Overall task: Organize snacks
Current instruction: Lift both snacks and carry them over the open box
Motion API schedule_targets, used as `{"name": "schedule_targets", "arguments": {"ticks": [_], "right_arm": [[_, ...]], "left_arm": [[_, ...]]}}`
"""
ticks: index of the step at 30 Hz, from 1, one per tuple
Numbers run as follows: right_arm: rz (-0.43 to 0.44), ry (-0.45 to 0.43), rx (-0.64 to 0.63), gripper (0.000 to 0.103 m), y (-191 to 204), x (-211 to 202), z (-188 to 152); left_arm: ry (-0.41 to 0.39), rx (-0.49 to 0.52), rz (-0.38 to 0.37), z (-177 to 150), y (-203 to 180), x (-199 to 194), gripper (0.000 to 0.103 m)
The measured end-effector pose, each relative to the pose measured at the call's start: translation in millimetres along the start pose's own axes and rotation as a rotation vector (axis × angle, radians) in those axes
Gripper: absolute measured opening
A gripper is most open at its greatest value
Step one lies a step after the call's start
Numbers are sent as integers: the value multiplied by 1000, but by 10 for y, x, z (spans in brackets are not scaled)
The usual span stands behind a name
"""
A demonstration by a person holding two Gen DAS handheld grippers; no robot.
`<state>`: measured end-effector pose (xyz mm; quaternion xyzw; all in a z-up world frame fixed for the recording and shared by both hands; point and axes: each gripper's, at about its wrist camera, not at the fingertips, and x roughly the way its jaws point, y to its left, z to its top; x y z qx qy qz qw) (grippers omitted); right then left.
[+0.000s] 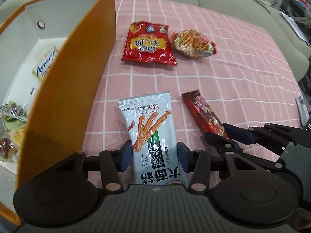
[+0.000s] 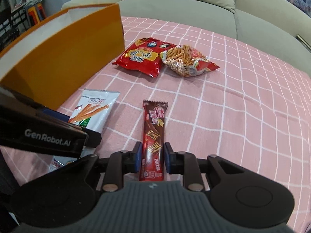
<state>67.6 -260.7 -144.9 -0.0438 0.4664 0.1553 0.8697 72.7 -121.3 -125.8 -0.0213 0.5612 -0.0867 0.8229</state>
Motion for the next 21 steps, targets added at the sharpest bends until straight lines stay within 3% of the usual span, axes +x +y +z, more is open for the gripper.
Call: {"name": "schedule_targets", "arguments": {"ticks": [9,21], "right_arm": [[-3,-20,55,20,113,-287,-15],[-35,-165,-54,20,467,-836,260]], "left_arm": [[-58,22,-52,-33,63,-426,56],[-214,-36,-106,31,384,-1173,56]]}}
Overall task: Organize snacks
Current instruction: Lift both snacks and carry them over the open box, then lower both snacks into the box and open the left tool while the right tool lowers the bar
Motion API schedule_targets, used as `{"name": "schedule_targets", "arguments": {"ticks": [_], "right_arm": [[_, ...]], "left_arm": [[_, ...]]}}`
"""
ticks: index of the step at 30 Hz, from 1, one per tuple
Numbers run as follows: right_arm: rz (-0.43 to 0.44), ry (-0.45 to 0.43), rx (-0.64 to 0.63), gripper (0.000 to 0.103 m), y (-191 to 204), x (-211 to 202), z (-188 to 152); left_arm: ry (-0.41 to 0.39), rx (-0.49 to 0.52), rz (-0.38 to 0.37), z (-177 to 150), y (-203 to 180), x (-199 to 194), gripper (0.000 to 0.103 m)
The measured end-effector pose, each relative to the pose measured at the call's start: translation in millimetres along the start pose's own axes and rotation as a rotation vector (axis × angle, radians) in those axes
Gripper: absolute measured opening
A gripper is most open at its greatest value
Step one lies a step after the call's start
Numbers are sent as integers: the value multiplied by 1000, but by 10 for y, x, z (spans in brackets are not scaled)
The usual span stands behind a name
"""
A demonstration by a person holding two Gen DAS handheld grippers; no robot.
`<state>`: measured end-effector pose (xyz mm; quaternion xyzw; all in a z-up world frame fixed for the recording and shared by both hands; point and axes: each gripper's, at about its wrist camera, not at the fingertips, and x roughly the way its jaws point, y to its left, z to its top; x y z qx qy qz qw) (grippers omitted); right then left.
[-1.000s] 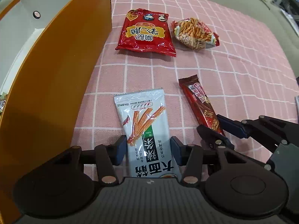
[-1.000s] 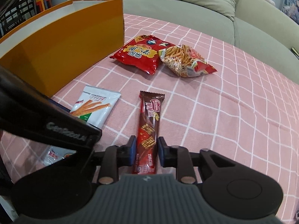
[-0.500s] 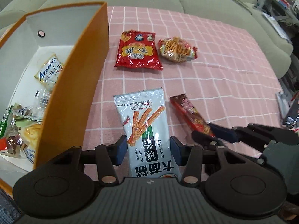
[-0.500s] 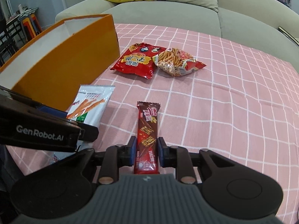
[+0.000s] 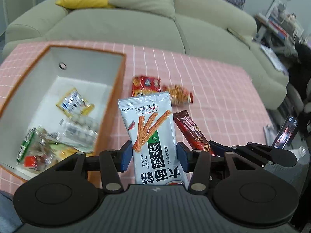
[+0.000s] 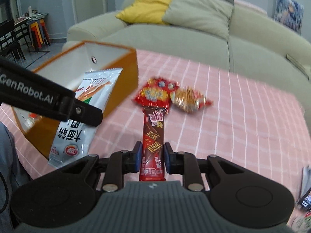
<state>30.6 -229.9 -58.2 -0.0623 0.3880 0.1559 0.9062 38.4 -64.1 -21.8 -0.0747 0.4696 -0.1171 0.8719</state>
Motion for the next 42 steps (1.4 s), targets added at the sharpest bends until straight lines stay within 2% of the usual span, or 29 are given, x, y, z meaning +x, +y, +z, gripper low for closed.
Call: {"name": "schedule_targets", "arguments": {"ticks": [7,13,16,19,22,28,34,42], "right_arm": [[35,-123,-89,20,281,-276,429],[73,-174,-206,20,682,-225,824],[87,-180,-254,20,885,-135,992],[100,-155,-291,20,1068,24,1125],[109,-118,-335,20,1234,204,1203],[80,-30,-451,19,1475,636,1292],[44,50,-525,19,1608,1039,1329],[45,118,-566,19,1698,1391,1303]], "left_arm": [[-75,-32,-7,251,324,-389,56],[-76,-7,60,538,757,-516,56],[-35,8,87,678,987,-484,56],[11,59,121,775,1162,-369,56],[67,70,117,834,1311,-189,56],[132,119,149,857,1493,143,56],[213,157,164,845,1608,468,56],[281,176,150,819,1753,715,56]]}}
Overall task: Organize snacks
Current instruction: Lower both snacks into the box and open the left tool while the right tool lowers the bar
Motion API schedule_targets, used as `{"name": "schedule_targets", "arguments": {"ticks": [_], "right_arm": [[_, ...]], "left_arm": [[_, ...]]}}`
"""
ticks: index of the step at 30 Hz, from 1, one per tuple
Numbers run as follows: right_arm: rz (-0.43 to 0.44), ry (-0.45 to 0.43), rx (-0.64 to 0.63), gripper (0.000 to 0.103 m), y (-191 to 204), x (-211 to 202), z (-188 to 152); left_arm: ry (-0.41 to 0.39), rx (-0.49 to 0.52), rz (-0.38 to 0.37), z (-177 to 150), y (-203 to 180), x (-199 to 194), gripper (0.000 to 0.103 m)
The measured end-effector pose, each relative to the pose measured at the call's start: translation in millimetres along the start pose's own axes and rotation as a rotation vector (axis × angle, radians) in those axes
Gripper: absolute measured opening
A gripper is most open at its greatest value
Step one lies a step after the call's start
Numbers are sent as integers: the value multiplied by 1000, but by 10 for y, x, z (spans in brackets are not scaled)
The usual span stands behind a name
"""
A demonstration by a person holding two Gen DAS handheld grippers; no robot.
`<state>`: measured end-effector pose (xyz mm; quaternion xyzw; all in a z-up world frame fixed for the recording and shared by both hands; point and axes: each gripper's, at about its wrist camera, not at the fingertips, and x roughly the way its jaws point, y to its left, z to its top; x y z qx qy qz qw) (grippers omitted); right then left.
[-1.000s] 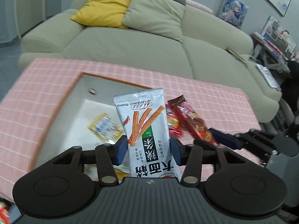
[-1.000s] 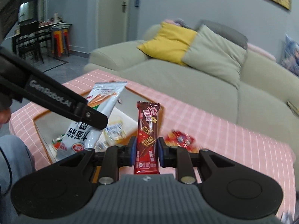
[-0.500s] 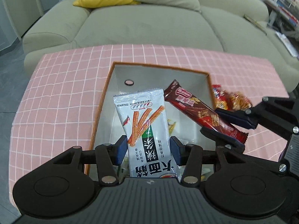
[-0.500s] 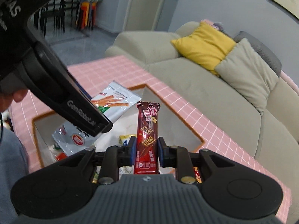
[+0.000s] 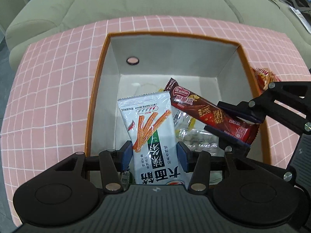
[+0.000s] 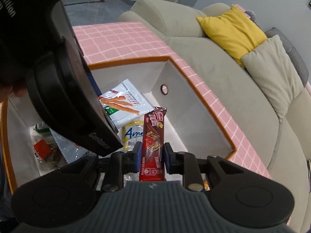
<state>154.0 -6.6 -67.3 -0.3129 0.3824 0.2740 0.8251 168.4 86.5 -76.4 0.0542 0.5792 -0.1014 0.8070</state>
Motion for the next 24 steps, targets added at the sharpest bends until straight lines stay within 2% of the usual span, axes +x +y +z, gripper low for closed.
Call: {"name": "schedule_targets", "arguments": {"ticks": [7,10,13,17,19,23,24], "right_arm": [[43,50,5,19,-18,200,15],[56,61,10,19,-14,230,14],[72,79,25,19,-65,280,23],[83,92,39,20,-90,280,21],[101,103,51,35,-128,285,35],[121,129,64,41,-187,269,74],[131,137,74,48,-207,269,90]], "left_arm": [[43,41,-4,-29,-5,194,56],[49,66,21,-31,-39,216,56],[56,48,-1,-29,-33,242,56],[73,49,11,-30,-32,261,57],[82,48,11,-30,-36,261,59],[74,18,-2,-16,-26,201,67],[71,9,-3,-4,-24,180,71]]}}
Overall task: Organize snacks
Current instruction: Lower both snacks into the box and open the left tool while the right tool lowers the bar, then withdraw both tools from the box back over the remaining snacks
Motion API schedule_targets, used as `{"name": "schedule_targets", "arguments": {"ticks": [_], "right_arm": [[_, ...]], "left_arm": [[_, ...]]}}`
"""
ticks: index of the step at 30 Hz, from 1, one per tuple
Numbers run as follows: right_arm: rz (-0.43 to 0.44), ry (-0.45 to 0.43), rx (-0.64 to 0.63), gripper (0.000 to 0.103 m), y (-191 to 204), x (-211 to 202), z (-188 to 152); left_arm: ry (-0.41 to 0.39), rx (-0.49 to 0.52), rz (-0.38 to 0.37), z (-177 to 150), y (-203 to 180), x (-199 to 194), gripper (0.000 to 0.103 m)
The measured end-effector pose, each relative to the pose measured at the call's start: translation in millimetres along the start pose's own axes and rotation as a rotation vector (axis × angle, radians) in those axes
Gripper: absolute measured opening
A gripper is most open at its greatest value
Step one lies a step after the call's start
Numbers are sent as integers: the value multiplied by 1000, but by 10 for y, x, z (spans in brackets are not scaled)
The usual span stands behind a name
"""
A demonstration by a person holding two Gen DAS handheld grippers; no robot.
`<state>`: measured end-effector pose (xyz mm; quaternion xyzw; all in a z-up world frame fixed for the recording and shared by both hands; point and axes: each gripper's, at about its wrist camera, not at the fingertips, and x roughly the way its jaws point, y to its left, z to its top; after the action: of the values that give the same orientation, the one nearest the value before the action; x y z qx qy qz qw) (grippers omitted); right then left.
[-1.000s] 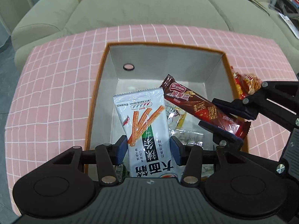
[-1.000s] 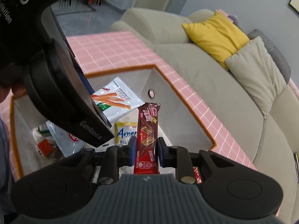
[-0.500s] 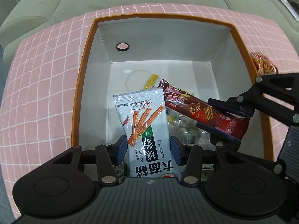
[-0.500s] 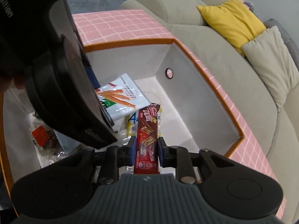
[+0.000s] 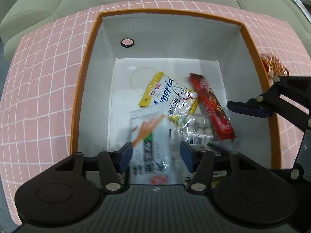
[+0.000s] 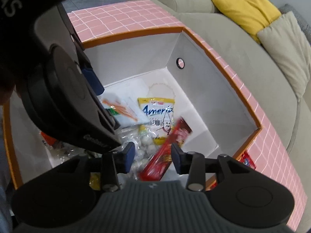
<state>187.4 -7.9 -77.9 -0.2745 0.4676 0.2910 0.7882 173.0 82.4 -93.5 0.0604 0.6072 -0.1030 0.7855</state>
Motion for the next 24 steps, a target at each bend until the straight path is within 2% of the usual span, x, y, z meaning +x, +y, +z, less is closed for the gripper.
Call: {"name": "schedule_targets", "arguments": {"ticks": [4,10,15,19,24], "right_arm": [[-16,-13,-6,61,1,-153,-14],[-27,-71,25,68,-32,-545,-108],[-65,-181,102,69,-168,-933,-250],[-93,-256,162,69,-266,-1201,-413],[-137,-310,257,70,-320,-1383,-686]], "left_arm": [[-44,-6,9,-18,-35,-207,72],[-147,-57,29,-90,-50,-652,74],[-279,-74,68,-160,-160,-1025,74],[-349,-68,76,-234,-333,-1224,74],[-417,-80,80,-348,-562,-1390,74]]}}
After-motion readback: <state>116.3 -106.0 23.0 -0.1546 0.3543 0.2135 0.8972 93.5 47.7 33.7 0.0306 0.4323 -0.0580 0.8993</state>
